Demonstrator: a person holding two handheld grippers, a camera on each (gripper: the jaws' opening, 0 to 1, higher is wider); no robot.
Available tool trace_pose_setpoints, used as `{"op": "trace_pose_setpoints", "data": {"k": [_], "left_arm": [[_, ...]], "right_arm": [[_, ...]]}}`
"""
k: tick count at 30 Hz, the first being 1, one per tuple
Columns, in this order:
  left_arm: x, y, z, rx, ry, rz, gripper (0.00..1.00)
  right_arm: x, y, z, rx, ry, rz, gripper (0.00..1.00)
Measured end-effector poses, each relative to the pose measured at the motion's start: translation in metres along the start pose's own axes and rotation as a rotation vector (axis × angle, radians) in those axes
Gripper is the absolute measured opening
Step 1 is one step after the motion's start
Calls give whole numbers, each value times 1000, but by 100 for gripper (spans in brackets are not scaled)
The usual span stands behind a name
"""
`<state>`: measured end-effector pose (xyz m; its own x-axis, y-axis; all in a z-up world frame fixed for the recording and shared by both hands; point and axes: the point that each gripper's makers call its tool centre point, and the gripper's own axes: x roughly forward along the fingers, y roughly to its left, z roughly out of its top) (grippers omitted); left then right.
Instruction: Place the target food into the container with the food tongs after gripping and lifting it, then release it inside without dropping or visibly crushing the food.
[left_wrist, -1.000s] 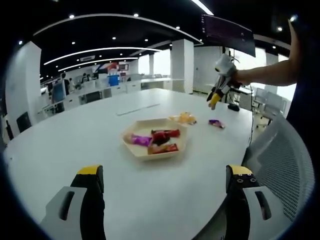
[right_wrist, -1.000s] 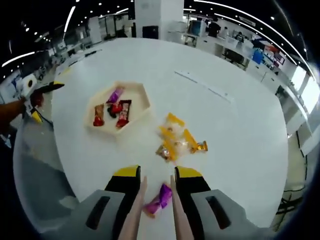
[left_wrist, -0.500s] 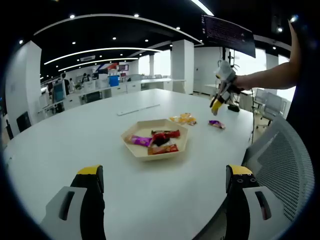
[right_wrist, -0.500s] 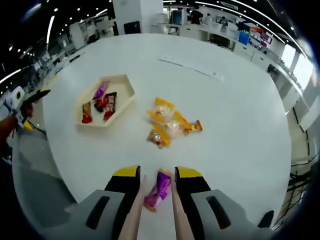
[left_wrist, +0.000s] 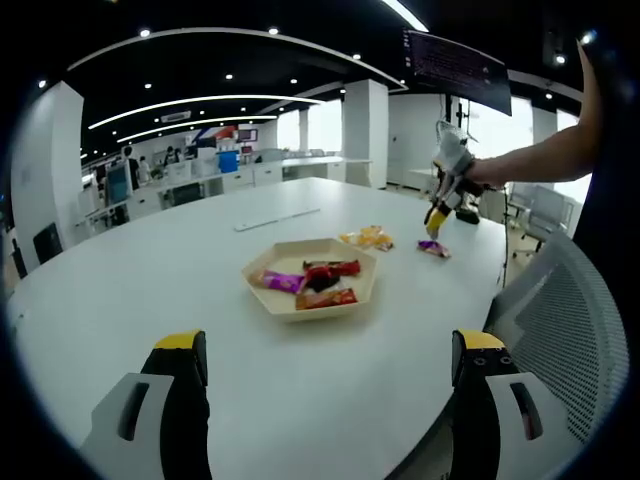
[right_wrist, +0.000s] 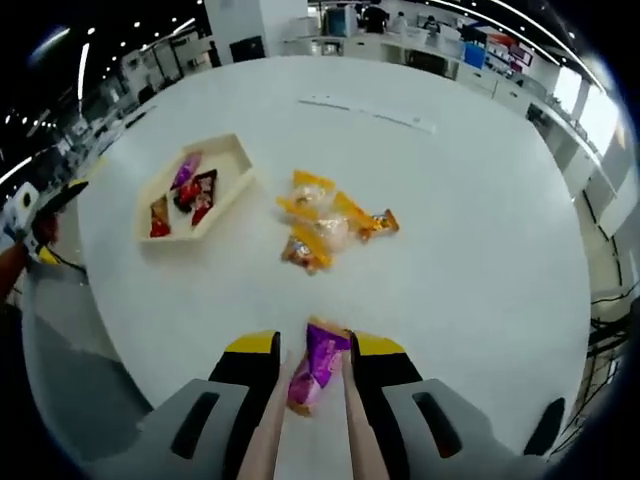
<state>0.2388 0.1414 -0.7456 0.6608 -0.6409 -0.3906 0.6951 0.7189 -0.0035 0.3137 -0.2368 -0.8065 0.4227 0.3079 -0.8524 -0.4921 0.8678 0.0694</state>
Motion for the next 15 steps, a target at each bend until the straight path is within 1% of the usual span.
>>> {"op": "trace_pose_setpoints", "data": {"k": [6,15], "left_arm": [[0,0,0,0,1,-1,99],[0,-1,0,-3,2,-3,99]], "right_arm": [[3,-1,-4,32,5,-4,27],[10,-1,-12,36,26,-11,27]]}}
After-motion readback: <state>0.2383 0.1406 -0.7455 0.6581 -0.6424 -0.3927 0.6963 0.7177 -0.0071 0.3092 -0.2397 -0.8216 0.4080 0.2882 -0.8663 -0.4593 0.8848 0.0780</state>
